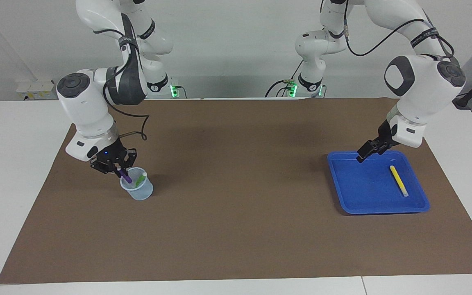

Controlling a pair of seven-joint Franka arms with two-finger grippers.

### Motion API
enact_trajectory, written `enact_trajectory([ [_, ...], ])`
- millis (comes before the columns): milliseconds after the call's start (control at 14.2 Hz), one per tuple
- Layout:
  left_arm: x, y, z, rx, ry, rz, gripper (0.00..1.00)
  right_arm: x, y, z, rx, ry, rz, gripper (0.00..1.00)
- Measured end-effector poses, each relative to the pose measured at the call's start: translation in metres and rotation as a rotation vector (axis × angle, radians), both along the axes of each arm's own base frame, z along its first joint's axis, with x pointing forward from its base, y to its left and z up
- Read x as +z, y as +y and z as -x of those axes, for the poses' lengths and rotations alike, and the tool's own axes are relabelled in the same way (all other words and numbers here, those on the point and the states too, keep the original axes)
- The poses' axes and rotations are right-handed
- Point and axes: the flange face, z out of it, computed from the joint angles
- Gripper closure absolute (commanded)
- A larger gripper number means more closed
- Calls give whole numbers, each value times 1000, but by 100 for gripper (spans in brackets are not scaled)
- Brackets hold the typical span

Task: Transfer and insert pens with both arms
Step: 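Release the purple pen into the cup while the left gripper grasps yellow pen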

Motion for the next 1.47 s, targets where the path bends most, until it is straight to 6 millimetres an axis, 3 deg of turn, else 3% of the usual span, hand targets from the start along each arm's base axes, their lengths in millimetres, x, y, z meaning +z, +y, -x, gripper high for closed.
enact_trajectory([
  [70,-3,19,2,-59,0,-31,0,-8,-1,1,-1,4,-1,86],
  [140,-9,36,4,-111,-3,-61,0,-15,-1,2,-2,8,-1,66],
  [211,-16,47,5,-147,-9,-84,0,-20,-1,3,-6,16,-2,37],
  [281,-24,53,6,-172,-18,-107,0,-22,-2,3,-17,20,-3,28],
  [421,-39,65,6,-204,-33,-137,0,-21,-10,3,-36,18,-4,0],
  [562,-56,91,4,-264,-48,-146,0,-14,-16,3,-46,12,-3,0],
  [702,-78,115,0,-322,-63,-148,0,6,-18,5,-52,29,1,0],
  [983,-125,114,-15,-373,-78,-151,0,72,-17,19,-55,37,12,0],
  [1264,-148,117,-20,-380,-91,-155,0,92,-17,25,-31,13,17,0],
  [1474,-159,121,-22,-384,-97,-157,0,98,-31,27,-44,6,20,0],
])
